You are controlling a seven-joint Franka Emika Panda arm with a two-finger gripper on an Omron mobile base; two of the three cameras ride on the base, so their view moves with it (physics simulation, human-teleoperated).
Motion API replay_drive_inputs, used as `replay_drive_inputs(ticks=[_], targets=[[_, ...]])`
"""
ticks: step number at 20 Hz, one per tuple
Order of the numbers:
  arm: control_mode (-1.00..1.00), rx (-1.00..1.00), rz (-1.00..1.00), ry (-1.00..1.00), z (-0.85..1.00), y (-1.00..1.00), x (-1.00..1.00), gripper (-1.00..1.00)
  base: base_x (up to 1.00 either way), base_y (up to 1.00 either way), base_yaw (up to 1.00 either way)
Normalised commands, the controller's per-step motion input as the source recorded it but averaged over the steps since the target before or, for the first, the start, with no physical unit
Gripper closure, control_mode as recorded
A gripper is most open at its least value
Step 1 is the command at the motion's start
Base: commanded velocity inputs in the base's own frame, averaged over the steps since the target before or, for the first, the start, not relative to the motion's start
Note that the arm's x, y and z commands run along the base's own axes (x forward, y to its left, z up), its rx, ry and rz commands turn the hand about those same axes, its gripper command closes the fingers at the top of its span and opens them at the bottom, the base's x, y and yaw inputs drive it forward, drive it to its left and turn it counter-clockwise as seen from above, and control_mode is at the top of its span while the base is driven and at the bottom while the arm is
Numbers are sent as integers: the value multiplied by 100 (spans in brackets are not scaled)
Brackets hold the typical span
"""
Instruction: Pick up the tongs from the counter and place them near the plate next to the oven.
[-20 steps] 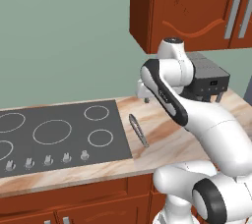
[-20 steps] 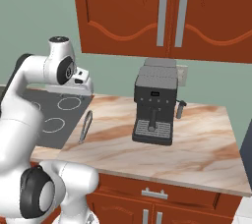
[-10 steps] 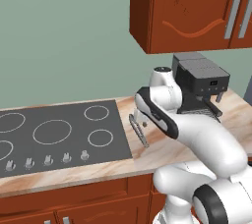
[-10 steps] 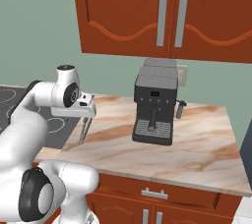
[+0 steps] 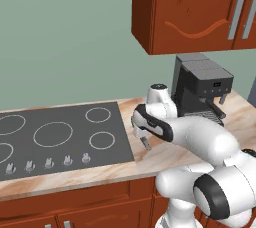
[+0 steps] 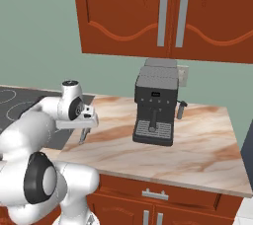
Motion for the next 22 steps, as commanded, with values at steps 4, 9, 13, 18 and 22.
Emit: replay_drive_inputs(ticks=[4, 9, 13, 18, 22], targets=[[-100, -1, 0, 9, -27, 30, 57, -100, 0, 0, 0], [-100, 4, 0, 6, -16, 12, 52, -100, 0, 0, 0], [-100, 0, 0, 0, -19, 0, 29, -100, 0, 0, 0], [-100, -1, -1, 0, -44, 0, 13, -100, 0, 0, 0], [-100, -3, -2, 0, -61, -2, 2, -100, 0, 0, 0]])
